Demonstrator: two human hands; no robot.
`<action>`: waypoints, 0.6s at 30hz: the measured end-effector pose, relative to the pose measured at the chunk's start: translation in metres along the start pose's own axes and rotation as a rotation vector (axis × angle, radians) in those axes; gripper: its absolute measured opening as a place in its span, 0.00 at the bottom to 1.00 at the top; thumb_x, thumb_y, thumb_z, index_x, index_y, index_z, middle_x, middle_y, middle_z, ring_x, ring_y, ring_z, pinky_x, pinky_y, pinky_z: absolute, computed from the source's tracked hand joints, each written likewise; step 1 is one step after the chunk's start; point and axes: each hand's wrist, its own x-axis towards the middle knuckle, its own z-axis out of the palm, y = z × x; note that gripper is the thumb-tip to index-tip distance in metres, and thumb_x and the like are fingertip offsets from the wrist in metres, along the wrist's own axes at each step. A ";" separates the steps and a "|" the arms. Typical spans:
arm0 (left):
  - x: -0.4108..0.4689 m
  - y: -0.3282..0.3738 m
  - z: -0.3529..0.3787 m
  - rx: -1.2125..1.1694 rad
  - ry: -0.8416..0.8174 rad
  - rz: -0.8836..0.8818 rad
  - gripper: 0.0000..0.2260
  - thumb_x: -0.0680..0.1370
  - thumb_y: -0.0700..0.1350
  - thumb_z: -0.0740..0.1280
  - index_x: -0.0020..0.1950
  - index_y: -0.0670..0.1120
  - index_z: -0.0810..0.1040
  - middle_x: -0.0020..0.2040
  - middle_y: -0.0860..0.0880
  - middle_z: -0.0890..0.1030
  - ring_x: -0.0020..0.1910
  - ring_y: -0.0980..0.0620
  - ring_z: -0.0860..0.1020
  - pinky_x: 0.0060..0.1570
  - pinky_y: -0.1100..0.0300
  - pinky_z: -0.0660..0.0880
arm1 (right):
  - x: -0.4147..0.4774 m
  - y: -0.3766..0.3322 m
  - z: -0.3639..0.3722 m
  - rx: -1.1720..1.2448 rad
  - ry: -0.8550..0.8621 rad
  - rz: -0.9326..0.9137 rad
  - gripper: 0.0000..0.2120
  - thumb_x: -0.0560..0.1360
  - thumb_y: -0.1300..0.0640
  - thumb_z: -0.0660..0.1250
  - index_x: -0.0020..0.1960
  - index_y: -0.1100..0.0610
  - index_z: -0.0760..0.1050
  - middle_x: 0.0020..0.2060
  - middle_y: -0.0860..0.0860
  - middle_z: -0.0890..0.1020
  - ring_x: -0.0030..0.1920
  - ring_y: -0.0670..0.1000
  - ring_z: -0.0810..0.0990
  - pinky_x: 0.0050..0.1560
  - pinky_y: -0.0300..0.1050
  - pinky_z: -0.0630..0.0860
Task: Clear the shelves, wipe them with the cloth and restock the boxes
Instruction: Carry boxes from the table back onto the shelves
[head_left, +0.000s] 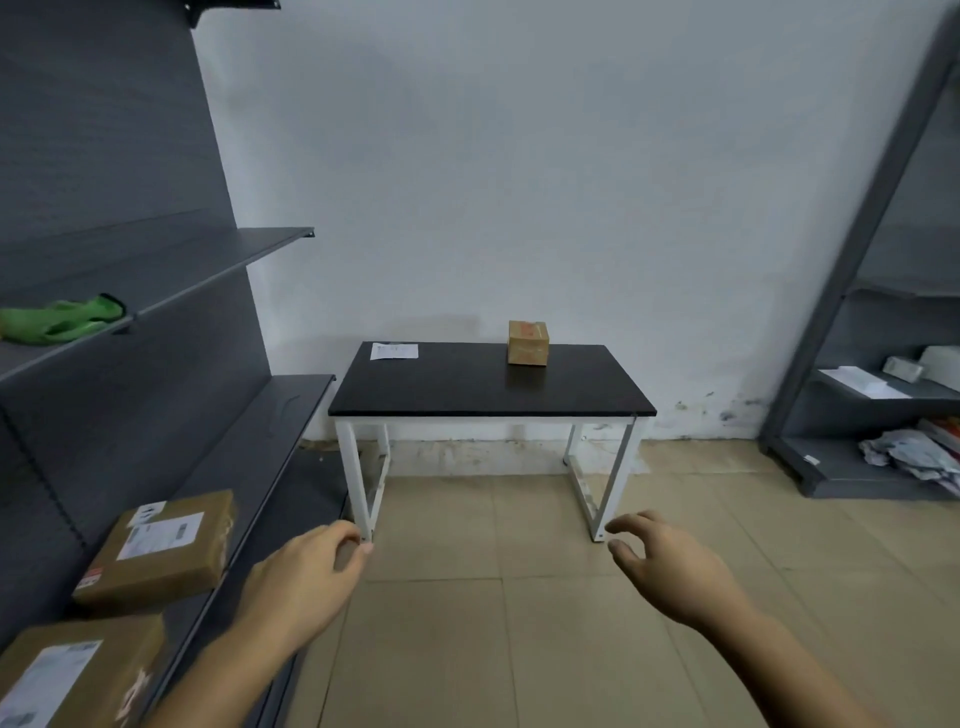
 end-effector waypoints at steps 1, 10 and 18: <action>0.011 0.006 0.003 0.017 -0.020 -0.002 0.12 0.82 0.63 0.56 0.59 0.62 0.73 0.57 0.64 0.78 0.54 0.58 0.77 0.47 0.56 0.70 | 0.013 0.003 0.001 0.001 -0.019 0.003 0.16 0.83 0.43 0.58 0.68 0.41 0.74 0.66 0.39 0.74 0.62 0.45 0.77 0.50 0.42 0.71; 0.140 0.022 0.049 -0.040 -0.019 -0.015 0.15 0.81 0.64 0.57 0.63 0.62 0.75 0.61 0.64 0.78 0.53 0.59 0.78 0.47 0.57 0.75 | 0.141 0.023 0.016 0.031 -0.036 0.011 0.17 0.82 0.44 0.59 0.70 0.43 0.73 0.67 0.41 0.74 0.61 0.45 0.77 0.52 0.43 0.72; 0.286 0.019 0.072 -0.089 -0.069 0.011 0.17 0.82 0.64 0.56 0.68 0.61 0.72 0.67 0.63 0.75 0.60 0.57 0.77 0.49 0.56 0.71 | 0.280 0.014 0.032 0.052 -0.046 0.039 0.20 0.83 0.46 0.61 0.73 0.46 0.70 0.69 0.43 0.73 0.65 0.45 0.75 0.56 0.36 0.68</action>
